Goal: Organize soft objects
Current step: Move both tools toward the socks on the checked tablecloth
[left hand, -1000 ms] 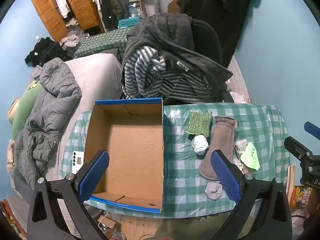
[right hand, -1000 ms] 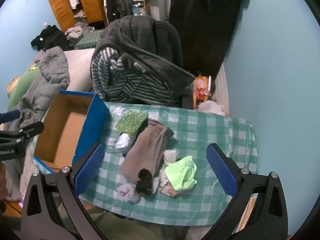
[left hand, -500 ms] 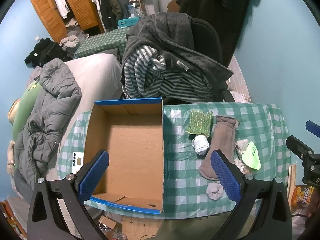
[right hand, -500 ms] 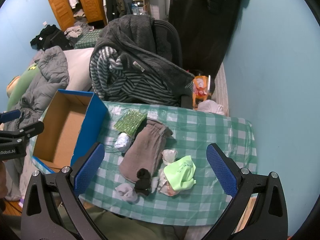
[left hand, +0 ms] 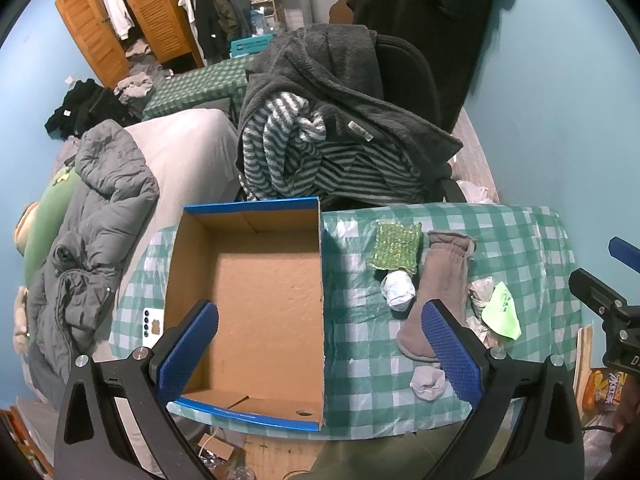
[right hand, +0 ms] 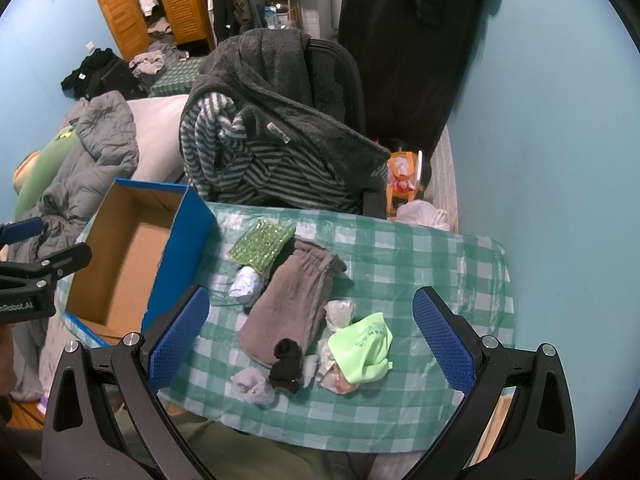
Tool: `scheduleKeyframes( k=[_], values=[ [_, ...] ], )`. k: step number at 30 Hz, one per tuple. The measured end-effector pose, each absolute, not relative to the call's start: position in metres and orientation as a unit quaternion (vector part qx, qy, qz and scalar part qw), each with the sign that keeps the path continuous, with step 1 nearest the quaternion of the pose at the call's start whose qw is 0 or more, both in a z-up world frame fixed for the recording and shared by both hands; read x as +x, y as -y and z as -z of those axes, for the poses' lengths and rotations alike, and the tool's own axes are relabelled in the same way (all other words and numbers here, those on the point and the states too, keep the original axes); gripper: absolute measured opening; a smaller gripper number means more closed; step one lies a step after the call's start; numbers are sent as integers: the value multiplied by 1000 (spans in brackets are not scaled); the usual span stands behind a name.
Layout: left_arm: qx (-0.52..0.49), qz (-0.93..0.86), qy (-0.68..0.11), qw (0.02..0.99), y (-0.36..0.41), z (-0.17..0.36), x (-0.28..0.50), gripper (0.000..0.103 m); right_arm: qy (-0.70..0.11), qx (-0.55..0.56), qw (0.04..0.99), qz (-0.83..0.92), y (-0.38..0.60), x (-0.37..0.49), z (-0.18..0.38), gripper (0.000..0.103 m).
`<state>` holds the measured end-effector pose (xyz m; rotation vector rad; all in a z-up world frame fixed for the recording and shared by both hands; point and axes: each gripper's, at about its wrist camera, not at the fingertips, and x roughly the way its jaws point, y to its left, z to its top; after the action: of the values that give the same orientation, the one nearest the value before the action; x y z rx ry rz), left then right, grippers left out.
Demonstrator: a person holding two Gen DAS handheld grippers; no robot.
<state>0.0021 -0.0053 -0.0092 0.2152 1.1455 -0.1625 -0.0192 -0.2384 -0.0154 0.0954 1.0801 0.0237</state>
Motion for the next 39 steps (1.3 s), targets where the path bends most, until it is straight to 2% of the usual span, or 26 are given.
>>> scheduleKeyframes(
  k=[39],
  values=[
    [101,86,-545,828,19,13,6,102,-516,45,855,-10,245,-18,17,102]
  ],
)
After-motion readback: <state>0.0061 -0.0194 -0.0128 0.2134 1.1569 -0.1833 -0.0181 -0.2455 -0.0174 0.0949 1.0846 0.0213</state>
